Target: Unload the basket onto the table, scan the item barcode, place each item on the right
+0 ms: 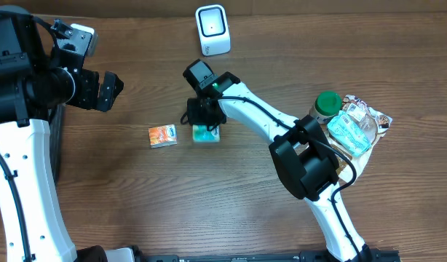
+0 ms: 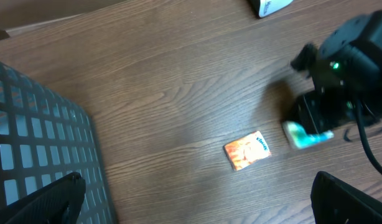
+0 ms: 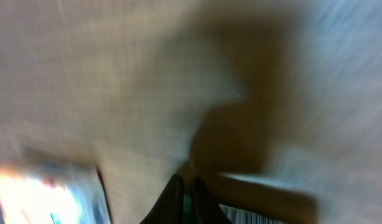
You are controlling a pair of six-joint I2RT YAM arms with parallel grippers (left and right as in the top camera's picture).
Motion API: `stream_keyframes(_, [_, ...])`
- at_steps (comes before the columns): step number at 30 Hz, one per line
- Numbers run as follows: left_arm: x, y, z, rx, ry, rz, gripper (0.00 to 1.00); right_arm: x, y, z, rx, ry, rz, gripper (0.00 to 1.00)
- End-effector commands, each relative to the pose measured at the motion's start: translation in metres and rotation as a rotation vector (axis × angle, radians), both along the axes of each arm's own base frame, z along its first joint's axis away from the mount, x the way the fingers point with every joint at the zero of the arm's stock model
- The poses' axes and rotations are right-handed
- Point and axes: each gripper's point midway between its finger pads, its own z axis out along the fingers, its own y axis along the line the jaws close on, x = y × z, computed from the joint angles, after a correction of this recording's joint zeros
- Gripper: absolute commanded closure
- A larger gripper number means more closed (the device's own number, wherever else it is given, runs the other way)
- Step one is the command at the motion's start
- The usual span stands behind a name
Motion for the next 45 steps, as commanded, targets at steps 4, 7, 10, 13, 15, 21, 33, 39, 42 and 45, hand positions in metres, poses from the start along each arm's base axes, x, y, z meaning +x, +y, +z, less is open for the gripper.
stream_keyframes(4, [0.001,0.001,0.006,0.014,-0.019,-0.016,0.00,-0.050,-0.015,-0.003,-0.026,0.167,0.218,0.93])
stream_keyframes(7, [0.001,0.001,0.006,0.014,-0.019,-0.017,0.00,-0.055,-0.045,-0.005,-0.157,0.201,0.197,0.93])
stream_keyframes(10, [0.001,0.001,0.006,0.014,-0.019,-0.017,0.00,-0.044,-0.080,-0.002,-0.317,0.177,0.109,0.91])
stream_keyframes(13, [0.001,0.001,0.006,0.014,-0.019,-0.016,0.00,-0.030,-0.091,0.015,-0.344,0.134,0.069,0.90])
stream_keyframes(15, [0.001,0.001,0.006,0.014,-0.019,-0.016,0.00,-0.022,-0.089,0.033,-0.318,0.084,0.057,0.87])
stream_keyframes(21, [0.001,0.001,0.006,0.014,-0.019,-0.017,0.00,-0.013,-0.106,0.113,-0.307,-0.079,-0.101,0.77])
stream_keyframes(33, [0.001,0.001,0.006,0.014,-0.019,-0.016,0.00,-0.080,-0.138,0.083,-0.421,0.157,-0.110,0.91])
stream_keyframes(39, [0.001,0.001,0.006,0.014,-0.019,-0.017,0.00,-0.101,-0.142,0.039,-0.420,0.248,-0.173,0.96])
stream_keyframes(42, [0.001,0.001,0.006,0.014,-0.019,-0.017,0.00,-0.104,-0.139,0.032,-0.406,0.261,-0.184,0.96])
stream_keyframes(45, [0.001,0.001,0.006,0.014,-0.019,-0.017,0.00,-0.105,-0.132,0.027,-0.386,0.247,-0.172,0.96])
